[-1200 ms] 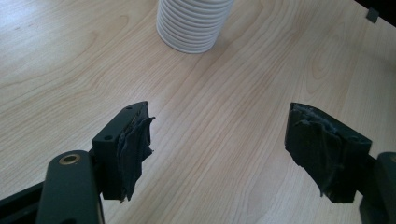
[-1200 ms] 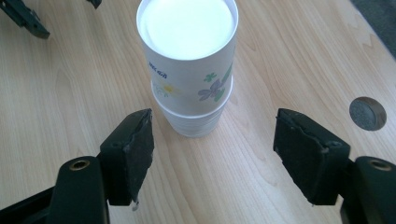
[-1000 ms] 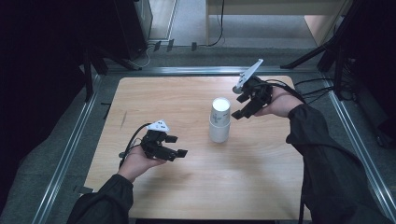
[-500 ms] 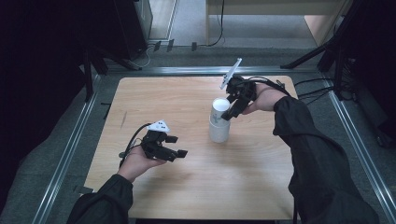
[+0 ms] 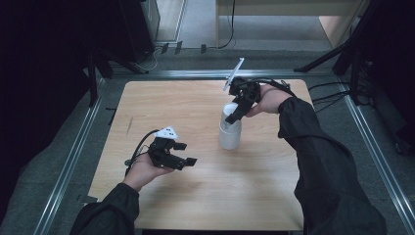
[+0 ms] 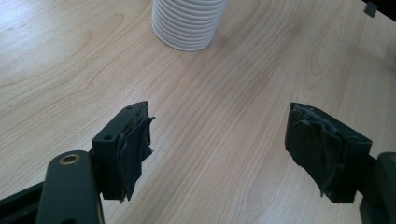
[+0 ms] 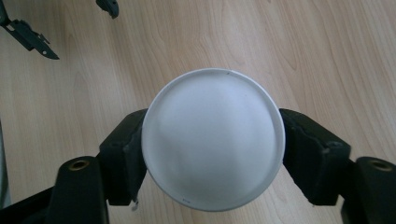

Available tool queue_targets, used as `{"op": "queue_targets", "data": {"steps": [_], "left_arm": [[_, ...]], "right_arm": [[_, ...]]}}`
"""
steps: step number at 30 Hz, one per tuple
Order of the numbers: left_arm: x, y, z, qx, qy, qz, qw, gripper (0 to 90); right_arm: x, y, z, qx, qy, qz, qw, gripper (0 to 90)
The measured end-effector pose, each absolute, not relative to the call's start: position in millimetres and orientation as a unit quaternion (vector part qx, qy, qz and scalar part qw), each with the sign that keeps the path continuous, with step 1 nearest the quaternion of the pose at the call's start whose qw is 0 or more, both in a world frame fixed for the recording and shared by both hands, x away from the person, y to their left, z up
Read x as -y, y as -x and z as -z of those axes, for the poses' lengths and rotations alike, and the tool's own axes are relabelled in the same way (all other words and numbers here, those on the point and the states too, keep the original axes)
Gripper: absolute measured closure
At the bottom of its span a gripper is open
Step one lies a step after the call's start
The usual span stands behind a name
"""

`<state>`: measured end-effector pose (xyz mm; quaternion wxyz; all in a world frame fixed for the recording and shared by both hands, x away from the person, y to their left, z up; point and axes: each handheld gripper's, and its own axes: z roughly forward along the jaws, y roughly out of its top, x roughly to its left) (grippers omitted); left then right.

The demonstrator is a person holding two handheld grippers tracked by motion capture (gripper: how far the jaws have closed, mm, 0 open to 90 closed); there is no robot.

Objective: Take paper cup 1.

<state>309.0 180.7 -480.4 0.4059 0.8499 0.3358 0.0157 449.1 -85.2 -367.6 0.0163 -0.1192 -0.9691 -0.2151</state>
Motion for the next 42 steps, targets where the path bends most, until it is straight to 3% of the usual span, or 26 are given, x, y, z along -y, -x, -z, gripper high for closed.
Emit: {"op": "queue_targets", "data": {"steps": [18,42], "left_arm": [[-182,-309,480,-0.336,-0.85,-0.016,0.406,22.6],[-182,-309,480,-0.338,-0.847,-0.015,0.409,22.6]], "right_arm": [[80,-447,358,0.974,0.113,0.196,0.009,33.2],[84,-436,309,0.971,0.118,0.207,0.0,33.9]]}}
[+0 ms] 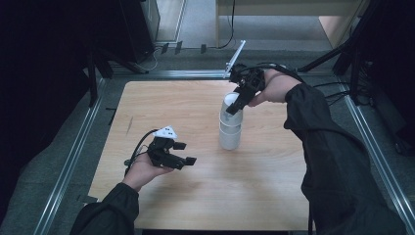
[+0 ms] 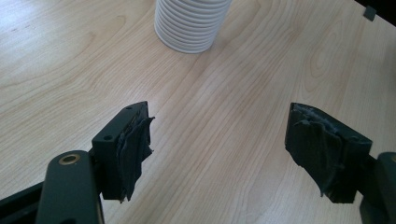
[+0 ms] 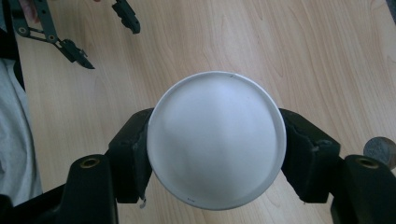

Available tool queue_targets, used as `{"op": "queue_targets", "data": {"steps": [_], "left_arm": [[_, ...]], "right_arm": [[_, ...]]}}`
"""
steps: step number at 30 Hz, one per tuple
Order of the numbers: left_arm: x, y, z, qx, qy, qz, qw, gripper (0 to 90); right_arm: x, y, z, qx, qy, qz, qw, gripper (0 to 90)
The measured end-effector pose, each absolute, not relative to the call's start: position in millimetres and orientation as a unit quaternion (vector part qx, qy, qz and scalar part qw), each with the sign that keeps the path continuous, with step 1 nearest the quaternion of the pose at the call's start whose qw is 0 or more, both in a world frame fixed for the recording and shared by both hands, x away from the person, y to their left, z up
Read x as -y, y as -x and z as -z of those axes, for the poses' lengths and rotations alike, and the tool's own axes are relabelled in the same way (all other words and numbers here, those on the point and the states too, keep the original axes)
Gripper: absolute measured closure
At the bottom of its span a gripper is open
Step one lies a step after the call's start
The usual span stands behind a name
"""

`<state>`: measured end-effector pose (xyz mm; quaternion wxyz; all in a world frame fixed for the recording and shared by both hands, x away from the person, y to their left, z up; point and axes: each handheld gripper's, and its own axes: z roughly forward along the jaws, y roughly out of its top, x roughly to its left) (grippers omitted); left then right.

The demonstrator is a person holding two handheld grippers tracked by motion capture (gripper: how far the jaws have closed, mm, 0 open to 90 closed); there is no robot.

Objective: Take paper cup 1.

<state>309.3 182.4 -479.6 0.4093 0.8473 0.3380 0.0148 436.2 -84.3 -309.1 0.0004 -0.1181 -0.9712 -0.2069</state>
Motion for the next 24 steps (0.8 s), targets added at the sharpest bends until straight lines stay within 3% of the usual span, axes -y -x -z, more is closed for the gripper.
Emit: {"op": "queue_targets", "data": {"steps": [24], "left_arm": [[-187,-310,477,-0.341,-0.841,-0.015,0.42,22.5]], "right_arm": [[77,-400,256,0.971,0.062,0.232,-0.014,34.4]]}}
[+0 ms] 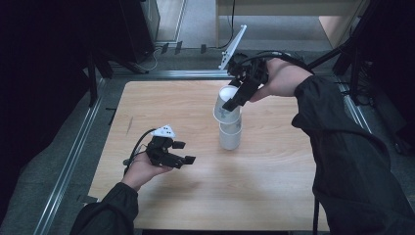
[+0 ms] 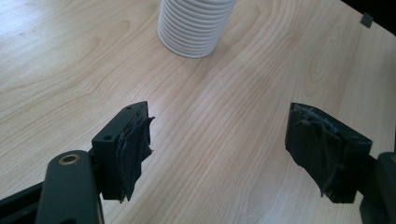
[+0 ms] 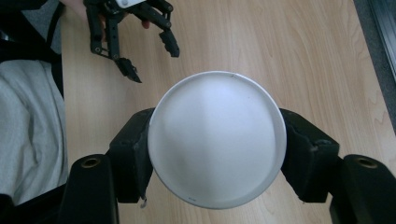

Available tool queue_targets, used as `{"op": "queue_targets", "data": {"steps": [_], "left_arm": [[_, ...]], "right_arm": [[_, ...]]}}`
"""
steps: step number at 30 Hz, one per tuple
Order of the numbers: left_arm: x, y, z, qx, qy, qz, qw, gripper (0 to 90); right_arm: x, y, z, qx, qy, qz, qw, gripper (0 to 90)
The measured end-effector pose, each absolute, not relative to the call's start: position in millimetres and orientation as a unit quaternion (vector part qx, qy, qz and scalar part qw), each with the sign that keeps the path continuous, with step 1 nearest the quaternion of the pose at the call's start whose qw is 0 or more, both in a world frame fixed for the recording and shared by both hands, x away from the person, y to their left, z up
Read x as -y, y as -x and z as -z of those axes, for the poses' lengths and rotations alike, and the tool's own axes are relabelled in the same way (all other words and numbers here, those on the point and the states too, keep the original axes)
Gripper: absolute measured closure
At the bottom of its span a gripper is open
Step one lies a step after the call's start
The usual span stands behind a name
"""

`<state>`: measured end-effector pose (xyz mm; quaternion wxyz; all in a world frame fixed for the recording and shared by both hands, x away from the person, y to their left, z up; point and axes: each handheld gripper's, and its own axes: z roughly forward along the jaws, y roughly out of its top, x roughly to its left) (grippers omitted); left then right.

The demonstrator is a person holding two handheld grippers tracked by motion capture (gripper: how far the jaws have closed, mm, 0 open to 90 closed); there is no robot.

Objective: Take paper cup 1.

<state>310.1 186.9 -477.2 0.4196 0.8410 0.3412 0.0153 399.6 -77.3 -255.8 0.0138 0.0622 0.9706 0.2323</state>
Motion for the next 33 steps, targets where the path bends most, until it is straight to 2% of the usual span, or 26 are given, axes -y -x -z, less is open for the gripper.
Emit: {"op": "queue_targets", "data": {"steps": [6,21,33], "left_arm": [[-188,-310,476,-0.339,-0.841,-0.016,0.422,22.4],[-189,-309,473,-0.33,-0.835,-0.015,0.44,21.6],[-188,-308,469,-0.317,-0.837,-0.009,0.446,15.0]], "right_arm": [[78,-391,263,-0.969,-0.054,-0.24,0.002,34.4],[96,-366,310,-0.959,-0.041,-0.278,-0.028,34.6],[108,-356,347,-0.948,-0.051,-0.313,-0.041,34.6]]}}
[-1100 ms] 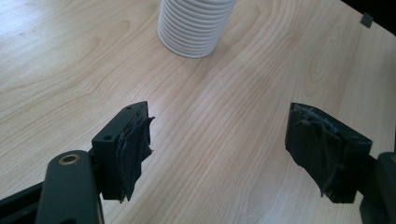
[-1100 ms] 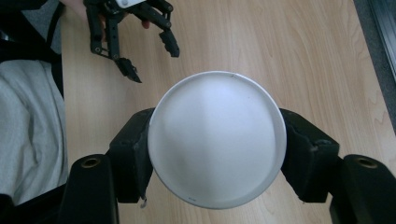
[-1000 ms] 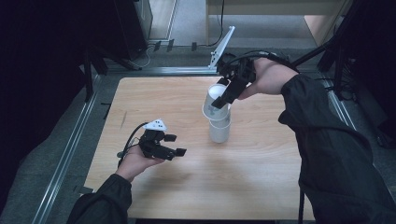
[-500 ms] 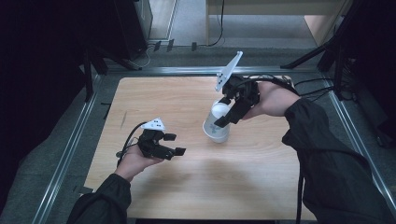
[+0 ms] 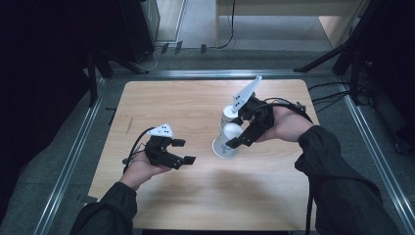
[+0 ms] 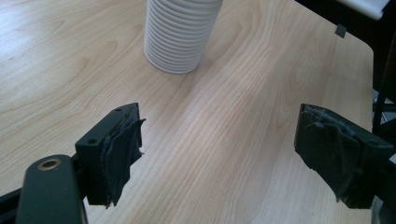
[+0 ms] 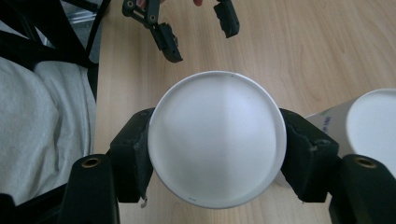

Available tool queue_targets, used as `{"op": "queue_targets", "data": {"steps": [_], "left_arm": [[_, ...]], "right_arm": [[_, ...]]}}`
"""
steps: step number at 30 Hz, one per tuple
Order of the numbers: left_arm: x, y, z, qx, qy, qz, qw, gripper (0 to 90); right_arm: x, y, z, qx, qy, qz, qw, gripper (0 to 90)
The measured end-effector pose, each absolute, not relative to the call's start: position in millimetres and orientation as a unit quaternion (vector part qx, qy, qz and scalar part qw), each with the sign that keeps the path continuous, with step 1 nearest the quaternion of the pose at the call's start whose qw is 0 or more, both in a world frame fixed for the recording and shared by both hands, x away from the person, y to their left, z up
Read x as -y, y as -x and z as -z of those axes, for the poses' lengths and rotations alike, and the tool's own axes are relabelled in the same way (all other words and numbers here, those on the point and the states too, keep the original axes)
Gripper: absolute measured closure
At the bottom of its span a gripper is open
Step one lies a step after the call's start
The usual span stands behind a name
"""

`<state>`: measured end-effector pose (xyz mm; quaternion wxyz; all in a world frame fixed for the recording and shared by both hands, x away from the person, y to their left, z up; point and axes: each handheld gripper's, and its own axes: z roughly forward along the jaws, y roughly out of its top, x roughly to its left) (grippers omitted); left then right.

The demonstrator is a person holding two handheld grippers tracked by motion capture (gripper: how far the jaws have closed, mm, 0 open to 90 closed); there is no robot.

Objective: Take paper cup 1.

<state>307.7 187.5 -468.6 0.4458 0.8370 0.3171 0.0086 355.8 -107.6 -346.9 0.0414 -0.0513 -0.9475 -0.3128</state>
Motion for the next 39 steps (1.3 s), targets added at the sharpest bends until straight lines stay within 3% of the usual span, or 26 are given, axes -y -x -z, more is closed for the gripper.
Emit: {"op": "queue_targets", "data": {"steps": [18,39], "left_arm": [[-183,-307,466,-0.292,-0.829,0.018,0.477,10.2],[-167,-312,471,-0.253,-0.838,0.023,0.483,12.5]], "right_arm": [[121,-345,412,0.925,0.08,0.368,0.054,34.7],[132,-335,445,0.889,0.117,0.439,0.057,34.8]]}}
